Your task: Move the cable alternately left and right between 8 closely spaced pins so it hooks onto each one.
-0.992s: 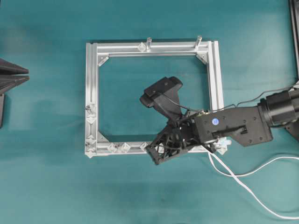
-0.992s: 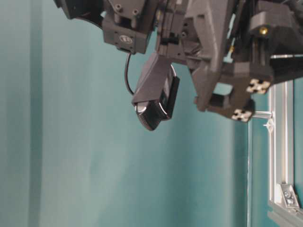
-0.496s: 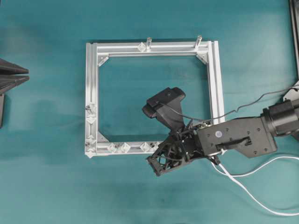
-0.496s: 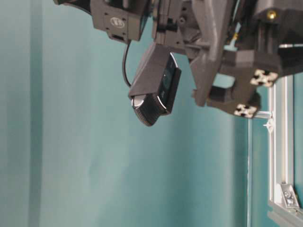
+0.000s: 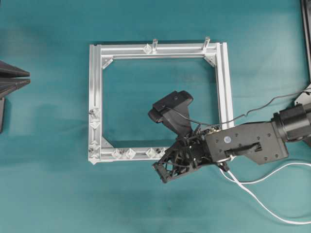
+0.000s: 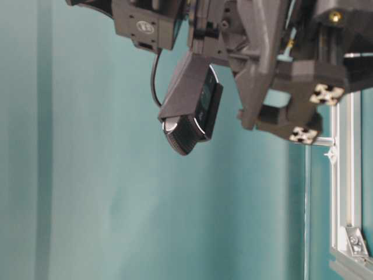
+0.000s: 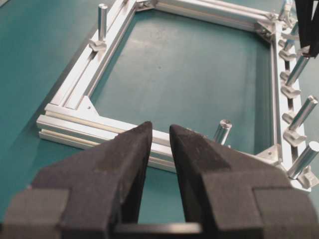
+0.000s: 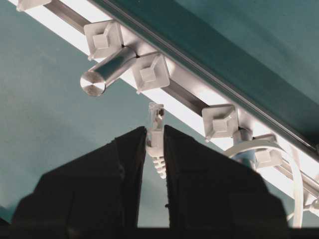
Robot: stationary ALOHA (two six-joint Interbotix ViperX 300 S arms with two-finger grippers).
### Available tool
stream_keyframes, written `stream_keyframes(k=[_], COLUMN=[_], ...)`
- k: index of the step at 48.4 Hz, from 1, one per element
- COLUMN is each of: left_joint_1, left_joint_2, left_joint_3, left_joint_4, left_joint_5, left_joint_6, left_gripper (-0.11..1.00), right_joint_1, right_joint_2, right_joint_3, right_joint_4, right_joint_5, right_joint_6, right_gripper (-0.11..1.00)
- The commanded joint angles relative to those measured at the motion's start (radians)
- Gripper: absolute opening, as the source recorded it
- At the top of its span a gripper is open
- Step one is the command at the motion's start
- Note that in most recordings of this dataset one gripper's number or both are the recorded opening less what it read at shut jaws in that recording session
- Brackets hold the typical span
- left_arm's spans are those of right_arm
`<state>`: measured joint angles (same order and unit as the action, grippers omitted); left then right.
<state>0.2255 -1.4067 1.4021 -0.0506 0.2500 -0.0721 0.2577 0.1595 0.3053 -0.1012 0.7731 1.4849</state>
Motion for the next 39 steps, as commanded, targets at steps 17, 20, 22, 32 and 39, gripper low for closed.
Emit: stream_keyframes(k=[17, 20, 22, 32, 39], left_joint_1=[0.005, 0.003, 0.003, 0.003, 0.003], left_joint_2=[0.008, 0.008, 0.008, 0.009, 0.008], left_joint_3=[-0.011, -0.009, -0.009, -0.011, -0.011], left_joint_4=[-0.002, 0.0, -0.002, 0.0, -0.002], left_joint_5=[-0.005, -0.005, -0.005, -0.005, -0.005], left_joint_6=[-0.002, -0.002, -0.002, -0.002, -0.002], left_gripper=[0.27, 0.27, 0.27, 0.27, 0.27], right_joint_1=[0.015, 0.026, 0.032, 0.072, 0.107], right_joint_2=[-0.014, -0.014, -0.014, -0.009, 0.025], right_joint_3=[-0.017, -0.02, -0.023, -0.048, -0.098], right_joint_4=[-0.003, 0.0, 0.002, 0.006, 0.006], right_joint_5=[0.0, 0.0, 0.0, 0.0, 0.002], right_joint_6=[0.0, 0.002, 0.002, 0.029, 0.046], right_gripper=[0.13, 0.13, 0.13, 0.13, 0.13])
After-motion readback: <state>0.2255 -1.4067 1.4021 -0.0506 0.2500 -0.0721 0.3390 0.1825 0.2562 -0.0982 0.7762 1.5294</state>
